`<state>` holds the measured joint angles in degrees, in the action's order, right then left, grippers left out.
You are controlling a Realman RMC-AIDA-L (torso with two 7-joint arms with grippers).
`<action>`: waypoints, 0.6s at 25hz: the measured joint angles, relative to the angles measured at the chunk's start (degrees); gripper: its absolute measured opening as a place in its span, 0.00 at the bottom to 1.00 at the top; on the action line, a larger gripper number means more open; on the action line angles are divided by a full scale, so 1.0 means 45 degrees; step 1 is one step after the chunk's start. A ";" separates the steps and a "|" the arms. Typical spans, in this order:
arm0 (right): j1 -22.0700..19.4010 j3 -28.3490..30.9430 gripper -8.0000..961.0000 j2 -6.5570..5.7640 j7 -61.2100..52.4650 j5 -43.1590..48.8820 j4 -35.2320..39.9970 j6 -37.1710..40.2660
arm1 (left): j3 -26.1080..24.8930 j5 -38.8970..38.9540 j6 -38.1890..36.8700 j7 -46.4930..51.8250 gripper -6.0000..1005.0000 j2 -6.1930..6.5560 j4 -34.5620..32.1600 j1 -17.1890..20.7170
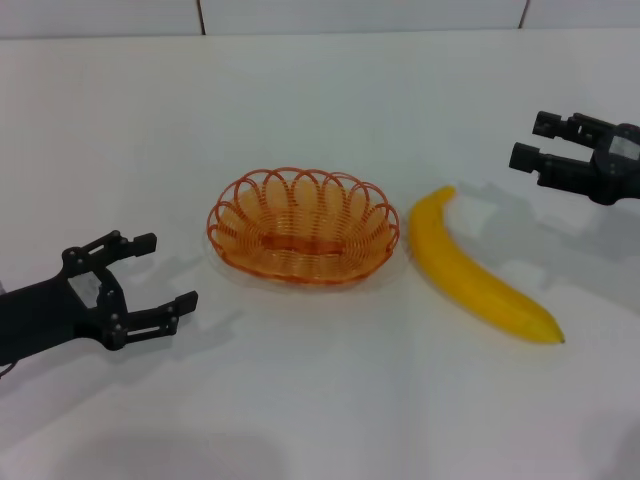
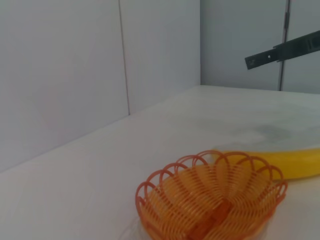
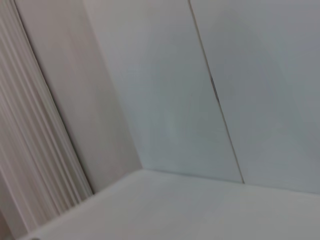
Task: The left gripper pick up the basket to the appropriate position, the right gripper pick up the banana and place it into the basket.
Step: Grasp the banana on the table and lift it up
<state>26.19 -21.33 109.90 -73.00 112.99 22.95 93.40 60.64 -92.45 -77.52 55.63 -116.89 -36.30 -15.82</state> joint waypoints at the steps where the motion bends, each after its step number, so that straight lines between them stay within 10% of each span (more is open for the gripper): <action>1: 0.0002 0.0050 0.76 -0.0024 -0.0199 -0.0146 -0.0216 0.0100 | 0.0000 0.0000 0.0000 0.0000 0.91 0.0000 0.0000 0.0006; 8: 0.0246 -0.1267 0.85 -0.0083 -0.0855 0.0925 0.0421 0.0260 | 0.0000 0.0000 0.0000 0.0000 0.91 0.0000 0.0001 0.0030; 15: 0.0353 -0.3051 0.85 0.1108 -0.2375 0.3594 0.2942 -0.0519 | 0.0003 0.0000 0.0000 0.0013 0.91 0.0000 0.0001 0.0015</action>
<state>27.77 -35.06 114.88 -83.69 129.16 36.19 91.07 60.65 -92.45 -77.52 55.69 -116.89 -36.29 -15.75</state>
